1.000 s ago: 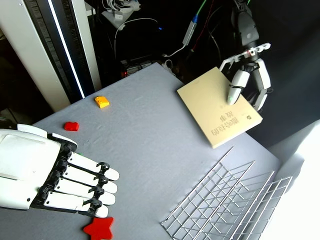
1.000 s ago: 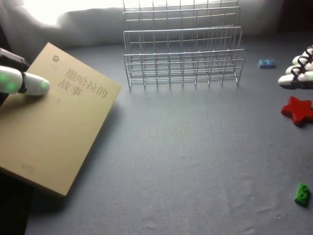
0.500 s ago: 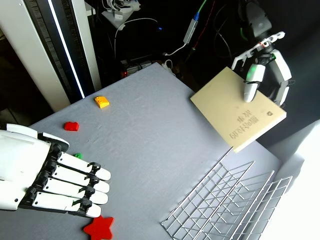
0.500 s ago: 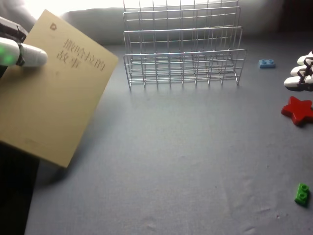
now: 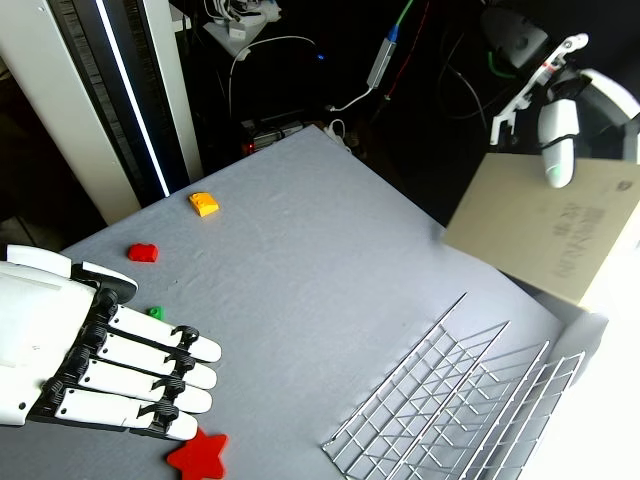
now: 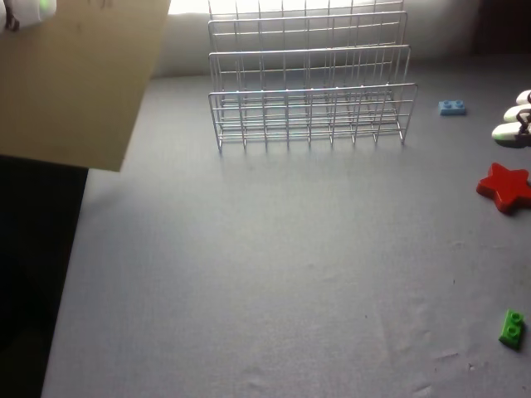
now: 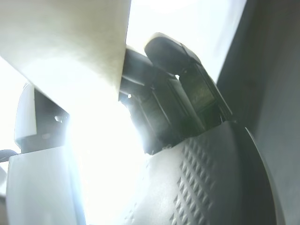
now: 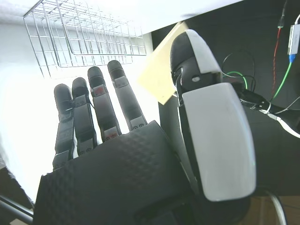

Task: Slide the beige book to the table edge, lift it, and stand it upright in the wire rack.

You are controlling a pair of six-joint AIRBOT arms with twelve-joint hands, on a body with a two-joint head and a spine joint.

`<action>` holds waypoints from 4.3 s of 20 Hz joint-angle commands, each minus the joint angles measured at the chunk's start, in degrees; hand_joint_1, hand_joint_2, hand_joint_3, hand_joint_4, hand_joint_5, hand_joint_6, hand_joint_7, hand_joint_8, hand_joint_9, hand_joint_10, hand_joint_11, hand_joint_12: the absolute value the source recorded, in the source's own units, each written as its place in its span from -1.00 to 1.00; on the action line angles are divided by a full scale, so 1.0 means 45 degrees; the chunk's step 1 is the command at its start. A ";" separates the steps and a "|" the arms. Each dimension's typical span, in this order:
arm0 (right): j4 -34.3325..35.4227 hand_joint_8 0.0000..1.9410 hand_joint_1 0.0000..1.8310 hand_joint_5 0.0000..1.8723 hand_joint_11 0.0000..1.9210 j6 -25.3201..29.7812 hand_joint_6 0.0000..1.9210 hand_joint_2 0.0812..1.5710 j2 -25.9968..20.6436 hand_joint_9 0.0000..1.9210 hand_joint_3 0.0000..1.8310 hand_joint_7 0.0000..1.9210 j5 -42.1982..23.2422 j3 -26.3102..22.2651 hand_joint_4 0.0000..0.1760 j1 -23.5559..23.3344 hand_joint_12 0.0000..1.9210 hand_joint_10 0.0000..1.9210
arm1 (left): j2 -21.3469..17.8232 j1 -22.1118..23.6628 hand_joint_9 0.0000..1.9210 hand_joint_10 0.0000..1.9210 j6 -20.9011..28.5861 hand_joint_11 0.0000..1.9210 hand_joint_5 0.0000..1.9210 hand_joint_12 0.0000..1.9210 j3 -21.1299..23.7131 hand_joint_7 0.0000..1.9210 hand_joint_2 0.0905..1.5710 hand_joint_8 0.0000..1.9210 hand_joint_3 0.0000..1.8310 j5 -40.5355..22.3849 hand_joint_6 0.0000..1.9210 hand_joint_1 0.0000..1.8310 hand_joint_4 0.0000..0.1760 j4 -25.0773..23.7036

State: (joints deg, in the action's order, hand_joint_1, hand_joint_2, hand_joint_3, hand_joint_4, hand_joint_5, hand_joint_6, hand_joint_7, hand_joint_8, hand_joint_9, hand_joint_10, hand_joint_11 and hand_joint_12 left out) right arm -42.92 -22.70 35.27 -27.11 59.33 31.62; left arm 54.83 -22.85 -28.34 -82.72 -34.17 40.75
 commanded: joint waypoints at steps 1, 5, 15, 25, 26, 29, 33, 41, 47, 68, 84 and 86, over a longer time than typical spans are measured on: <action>0.0445 -1.00 -0.86 -0.78 -1.00 0.0080 -1.00 0.53 -0.0125 -0.83 -1.00 -0.81 -0.0941 0.0061 -1.00 -0.0061 -0.48 -1.00 | -0.0144 0.0090 -0.01 0.50 0.0496 -0.25 -0.10 0.84 -0.0036 -0.02 0.44 0.39 -0.99 -0.2009 0.03 0.36 -1.00 -0.0311; 0.0450 -1.00 -0.84 -0.77 -1.00 0.0235 -1.00 0.54 -0.0163 -0.84 -1.00 -0.82 -0.0948 0.0144 -1.00 -0.0045 -0.46 -1.00 | -0.0060 0.0091 -0.01 0.49 0.1952 -0.25 -0.09 0.84 0.0024 0.00 0.43 0.36 -1.00 -0.3481 0.01 0.36 -1.00 -0.0822; 0.0573 -1.00 -0.83 -0.79 -1.00 0.0249 -1.00 0.54 -0.0260 -0.82 -1.00 -0.80 -0.1223 0.0212 -1.00 -0.0040 -0.50 -0.99 | 0.1507 0.0106 -0.03 0.55 0.6130 -0.25 -0.09 0.87 -0.1146 -0.03 0.44 0.40 -1.00 -0.5655 0.03 0.36 -1.00 -0.2834; 0.0613 -1.00 -0.84 -0.79 -1.00 0.0269 -1.00 0.54 -0.0282 -0.83 -1.00 -0.82 -0.1205 0.0270 -1.00 -0.0001 -0.51 -1.00 | 0.2775 0.0389 -0.01 0.49 0.8203 -0.24 -0.08 0.83 -0.2102 0.00 0.43 0.35 -1.00 -0.7077 0.01 0.36 -1.00 -0.3507; 0.0641 -1.00 -0.85 -0.80 -1.00 0.0272 -1.00 0.54 -0.0284 -0.84 -1.00 -0.81 -0.1207 0.0298 -1.00 0.0002 -0.51 -1.00 | 0.2942 0.0449 -0.01 0.48 0.8392 -0.24 -0.08 0.83 -0.2185 0.00 0.43 0.35 -1.00 -0.7061 0.01 0.36 -1.00 -0.3507; 0.0655 -1.00 -0.83 -0.76 -1.00 0.0364 -0.99 0.54 -0.0287 -0.81 -1.00 -0.79 -0.1214 0.0359 -1.00 0.0014 -0.43 -0.99 | 0.3274 0.0480 0.00 0.48 0.8681 -0.24 -0.09 0.84 -0.2278 0.00 0.43 0.34 -1.00 -0.6964 0.03 0.36 -1.00 -0.3507; 0.0655 -1.00 -0.86 -0.80 -1.00 0.0452 -1.00 0.54 -0.0288 -0.84 -1.00 -0.82 -0.1230 0.0403 -1.00 0.0019 -0.50 -1.00 | 0.3771 0.0349 -0.03 0.51 0.9072 -0.27 -0.10 0.87 -0.2432 -0.02 0.44 0.39 -1.00 -0.7053 0.05 0.36 -1.00 -0.3579; 0.0655 -1.00 -0.84 -0.80 -1.00 0.0459 -1.00 0.54 -0.0287 -0.82 -1.00 -0.82 -0.1279 0.0403 -1.00 0.0019 -0.45 -1.00 | 0.4606 0.0090 -0.01 0.49 0.9448 -0.24 -0.07 0.84 -0.3069 0.00 0.43 0.36 -1.00 -0.7500 -0.01 0.37 -1.00 -0.4257; 0.0655 -1.00 -0.85 -0.81 -1.00 0.0480 -1.00 0.53 -0.0285 -0.83 -1.00 -0.81 -0.1323 0.0401 -1.00 0.0016 -0.43 -1.00 | 0.5324 -0.0114 -0.03 0.48 0.9746 -0.26 -0.07 0.86 -0.3887 0.00 0.43 0.35 -1.00 -0.7715 -0.02 0.37 -1.00 -0.4960; 0.0655 -1.00 -0.86 -0.81 -1.00 0.0509 -1.00 0.54 -0.0279 -0.84 -1.00 -0.84 -0.1423 0.0397 -1.00 -0.0008 -0.53 -1.00 | 0.7064 -0.0410 -0.01 0.47 1.0411 -0.25 -0.07 0.83 -0.6300 0.00 0.43 0.35 -1.00 -0.8342 -0.02 0.37 -1.00 -0.5457; 0.0654 -1.00 -0.87 -0.80 -1.00 0.0509 -1.00 0.53 -0.0271 -0.84 -1.00 -0.84 -0.1520 0.0402 -1.00 -0.0024 -0.52 -1.00 | 0.8524 -0.0556 0.00 0.46 1.1174 -0.25 -0.06 0.83 -0.8219 0.01 0.43 0.34 -1.00 -0.8470 -0.03 0.37 -1.00 -0.5830; 0.0654 -1.00 -0.86 -0.81 -1.00 0.0474 -1.00 0.54 -0.0214 -0.85 -1.00 -0.84 -0.1538 0.0405 -1.00 -0.0060 -0.55 -1.00 | 0.8569 -0.0587 -0.01 0.48 1.1282 -0.25 -0.08 0.84 -0.8286 -0.01 0.43 0.37 -1.00 -0.8481 0.00 0.36 -1.00 -0.5833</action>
State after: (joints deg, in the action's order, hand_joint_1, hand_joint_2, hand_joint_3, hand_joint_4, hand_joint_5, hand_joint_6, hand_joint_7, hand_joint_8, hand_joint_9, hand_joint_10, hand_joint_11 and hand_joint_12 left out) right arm -42.46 -20.75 34.63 -29.74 60.95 32.05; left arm 93.82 -25.85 21.26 -119.50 -65.43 12.95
